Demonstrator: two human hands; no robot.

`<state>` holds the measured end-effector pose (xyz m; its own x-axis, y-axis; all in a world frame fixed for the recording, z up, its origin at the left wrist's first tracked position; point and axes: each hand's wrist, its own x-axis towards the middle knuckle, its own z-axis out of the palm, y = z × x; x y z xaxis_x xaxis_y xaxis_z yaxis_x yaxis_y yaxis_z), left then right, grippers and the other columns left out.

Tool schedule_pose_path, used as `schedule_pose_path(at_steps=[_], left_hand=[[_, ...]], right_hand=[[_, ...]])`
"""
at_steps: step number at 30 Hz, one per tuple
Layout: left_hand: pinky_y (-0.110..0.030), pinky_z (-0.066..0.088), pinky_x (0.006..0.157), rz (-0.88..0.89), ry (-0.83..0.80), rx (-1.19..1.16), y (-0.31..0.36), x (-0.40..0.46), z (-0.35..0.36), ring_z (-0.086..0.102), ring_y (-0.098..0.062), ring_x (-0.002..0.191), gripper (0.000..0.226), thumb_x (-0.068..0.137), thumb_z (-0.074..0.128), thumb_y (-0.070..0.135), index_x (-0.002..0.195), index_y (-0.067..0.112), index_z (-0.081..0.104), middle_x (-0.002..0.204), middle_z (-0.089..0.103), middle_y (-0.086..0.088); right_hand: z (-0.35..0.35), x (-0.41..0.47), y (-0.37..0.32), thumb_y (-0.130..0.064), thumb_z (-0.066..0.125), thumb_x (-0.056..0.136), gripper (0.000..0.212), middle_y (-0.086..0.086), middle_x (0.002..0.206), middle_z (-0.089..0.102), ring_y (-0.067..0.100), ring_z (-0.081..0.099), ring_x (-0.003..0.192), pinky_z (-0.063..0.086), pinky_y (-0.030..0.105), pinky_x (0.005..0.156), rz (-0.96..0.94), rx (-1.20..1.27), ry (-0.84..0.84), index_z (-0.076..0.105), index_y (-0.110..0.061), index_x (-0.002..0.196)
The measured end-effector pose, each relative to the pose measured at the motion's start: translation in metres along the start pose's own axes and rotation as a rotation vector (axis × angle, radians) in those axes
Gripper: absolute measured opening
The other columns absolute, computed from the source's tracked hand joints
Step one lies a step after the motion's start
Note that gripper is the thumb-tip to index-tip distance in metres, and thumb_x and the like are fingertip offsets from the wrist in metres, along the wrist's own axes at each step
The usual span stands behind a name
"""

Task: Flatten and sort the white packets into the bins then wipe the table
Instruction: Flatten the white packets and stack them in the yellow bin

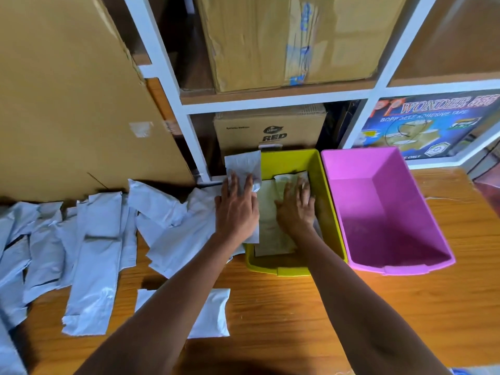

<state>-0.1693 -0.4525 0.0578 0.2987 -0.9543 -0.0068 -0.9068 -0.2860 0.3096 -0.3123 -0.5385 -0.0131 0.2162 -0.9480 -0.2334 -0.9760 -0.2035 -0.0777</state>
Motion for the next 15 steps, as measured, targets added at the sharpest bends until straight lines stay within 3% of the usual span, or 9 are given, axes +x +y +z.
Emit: schedule_pose_path(at_steps=[9,15], left_hand=[[-0.06,0.025,0.123,0.001,0.032,-0.03,0.013,0.0,-0.006,0.012,-0.035,0.161,0.057,0.112,0.031,0.041,0.167,0.03,0.021,0.175,0.013,-0.013],[-0.061,0.03,0.119,0.012,0.08,-0.031,0.029,0.003,-0.012,0.023,-0.038,0.157,0.056,0.111,0.031,0.04,0.165,0.026,0.028,0.173,0.022,-0.016]], right_hand=[[0.01,0.001,0.021,-0.073,0.015,0.101,0.087,0.004,0.16,-0.047,0.031,-0.041,0.148,-0.019,0.051,0.122,-0.151,0.065,-0.115,-0.023,-0.024,0.161],[0.005,0.006,0.021,-0.059,0.019,0.108,0.075,0.01,0.166,-0.037,0.033,-0.037,0.151,-0.017,0.053,0.122,-0.185,0.104,-0.11,-0.013,-0.023,0.165]])
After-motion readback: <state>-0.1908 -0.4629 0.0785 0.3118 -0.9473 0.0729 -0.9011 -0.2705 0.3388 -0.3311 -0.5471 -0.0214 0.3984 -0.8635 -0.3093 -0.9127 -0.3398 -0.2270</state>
